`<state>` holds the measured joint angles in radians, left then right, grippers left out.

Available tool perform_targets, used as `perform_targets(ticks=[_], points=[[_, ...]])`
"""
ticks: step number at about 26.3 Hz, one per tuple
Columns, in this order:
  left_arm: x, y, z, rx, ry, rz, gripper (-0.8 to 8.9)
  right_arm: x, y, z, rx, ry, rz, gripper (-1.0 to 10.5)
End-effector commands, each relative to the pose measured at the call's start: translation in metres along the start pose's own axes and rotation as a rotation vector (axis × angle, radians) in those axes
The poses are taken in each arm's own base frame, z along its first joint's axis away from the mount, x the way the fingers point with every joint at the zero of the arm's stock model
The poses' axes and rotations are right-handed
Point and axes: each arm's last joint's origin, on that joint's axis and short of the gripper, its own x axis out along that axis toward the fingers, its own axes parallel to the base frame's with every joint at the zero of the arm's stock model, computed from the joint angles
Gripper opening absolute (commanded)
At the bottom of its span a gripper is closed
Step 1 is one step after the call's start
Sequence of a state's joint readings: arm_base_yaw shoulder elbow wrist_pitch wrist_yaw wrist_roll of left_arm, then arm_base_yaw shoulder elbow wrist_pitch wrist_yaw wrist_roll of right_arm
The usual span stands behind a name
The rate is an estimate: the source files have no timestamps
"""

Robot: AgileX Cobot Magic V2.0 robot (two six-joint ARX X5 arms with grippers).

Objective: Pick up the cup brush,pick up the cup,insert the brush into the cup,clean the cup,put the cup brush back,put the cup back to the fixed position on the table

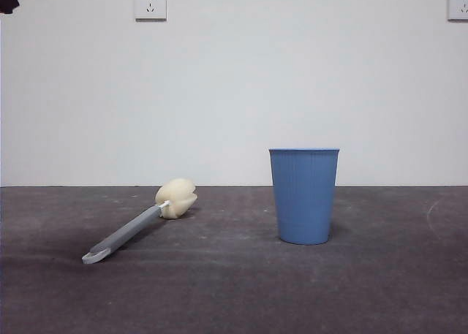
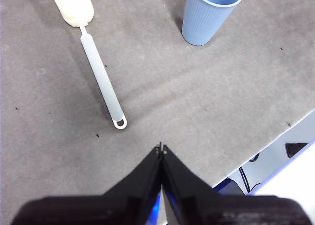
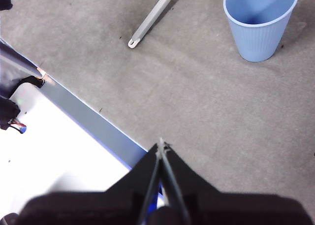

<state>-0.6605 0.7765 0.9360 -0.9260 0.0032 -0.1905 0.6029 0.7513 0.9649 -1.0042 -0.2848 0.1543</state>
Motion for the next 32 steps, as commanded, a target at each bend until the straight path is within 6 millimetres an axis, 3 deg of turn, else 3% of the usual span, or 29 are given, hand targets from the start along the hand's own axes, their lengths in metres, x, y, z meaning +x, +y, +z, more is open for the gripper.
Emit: perform_targets(ticks=[1,5,7,10,13,15,20,32], points=[[0.001,0.0,0.0,0.012,-0.004,0.001,-0.04,0.0,0.0,0.0,0.008,-0.002,-0.001,0.0],[-0.005,0.003,0.004,0.038,-0.088,0.041,-0.04,0.0,0.0,0.0,0.008,-0.002,-0.001,0.0],[-0.016,0.01,0.022,0.104,-0.32,0.104,-0.04,0.0,0.0,0.0,0.008,-0.002,-0.001,0.0],[-0.05,0.023,0.043,0.194,-0.7,0.111,-0.04,0.0,0.0,0.0,0.008,-0.002,-0.001,0.0],[-0.077,0.034,0.036,0.258,-0.91,0.252,-0.04,0.0,0.0,0.0,0.008,-0.002,-0.001,0.0],[-0.08,0.039,0.017,0.264,-0.945,0.346,-0.04,0.0,0.0,0.0,0.008,-0.002,-0.001,0.0],[-0.048,0.052,-0.028,0.209,-0.918,0.478,-0.04,0.0,0.0,0.0,0.008,-0.002,-0.001,0.0],[0.043,0.077,-0.107,0.028,-0.787,0.419,-0.04,0.0,0.0,0.0,0.008,-0.002,-0.001,0.0]])
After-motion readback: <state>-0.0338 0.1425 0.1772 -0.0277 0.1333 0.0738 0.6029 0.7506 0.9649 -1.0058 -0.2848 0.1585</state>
